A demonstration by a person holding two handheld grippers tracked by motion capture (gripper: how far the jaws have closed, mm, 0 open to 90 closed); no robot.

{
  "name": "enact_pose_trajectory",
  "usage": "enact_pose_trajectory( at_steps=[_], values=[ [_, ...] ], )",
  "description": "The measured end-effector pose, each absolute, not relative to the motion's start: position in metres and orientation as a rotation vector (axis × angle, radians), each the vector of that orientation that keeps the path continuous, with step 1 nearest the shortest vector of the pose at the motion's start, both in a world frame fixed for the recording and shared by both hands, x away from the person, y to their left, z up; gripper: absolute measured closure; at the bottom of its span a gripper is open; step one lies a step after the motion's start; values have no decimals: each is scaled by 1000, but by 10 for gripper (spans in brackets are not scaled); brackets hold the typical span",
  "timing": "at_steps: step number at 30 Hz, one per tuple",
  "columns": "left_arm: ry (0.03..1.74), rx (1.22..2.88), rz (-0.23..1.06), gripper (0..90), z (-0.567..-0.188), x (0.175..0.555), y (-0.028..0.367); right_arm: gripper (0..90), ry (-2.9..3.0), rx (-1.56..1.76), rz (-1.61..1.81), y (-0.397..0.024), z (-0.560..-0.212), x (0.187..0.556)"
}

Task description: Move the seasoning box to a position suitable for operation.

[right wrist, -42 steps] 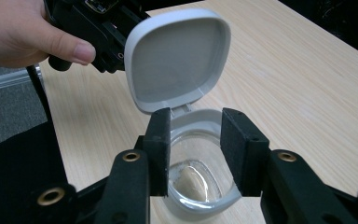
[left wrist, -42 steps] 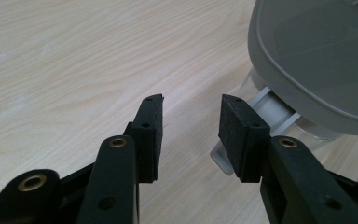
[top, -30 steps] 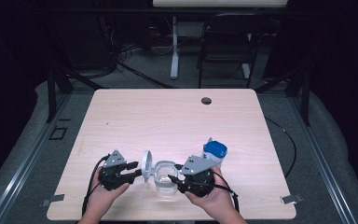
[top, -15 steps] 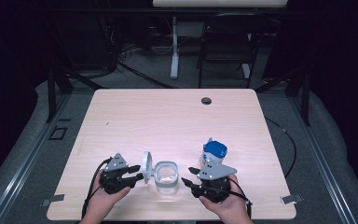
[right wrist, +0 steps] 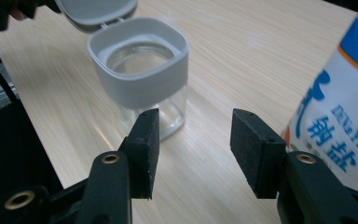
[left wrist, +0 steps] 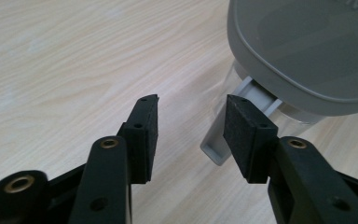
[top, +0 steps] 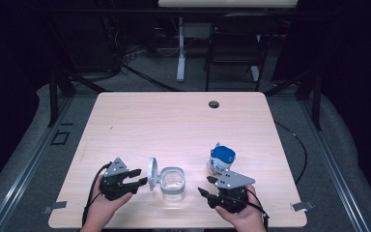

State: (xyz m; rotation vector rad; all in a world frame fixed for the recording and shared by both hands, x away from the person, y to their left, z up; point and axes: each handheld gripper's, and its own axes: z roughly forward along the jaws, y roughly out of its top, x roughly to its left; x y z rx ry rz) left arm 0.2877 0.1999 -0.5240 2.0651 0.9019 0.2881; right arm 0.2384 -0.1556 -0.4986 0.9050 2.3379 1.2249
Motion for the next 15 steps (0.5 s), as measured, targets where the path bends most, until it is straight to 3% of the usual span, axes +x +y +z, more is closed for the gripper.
enact_pose_trajectory(
  at_steps=[15],
  values=[
    [951, 2005, 319, 500, -521, 290, 215, 503, 2327, 988, 1187, -171, -515, 242]
  ],
)
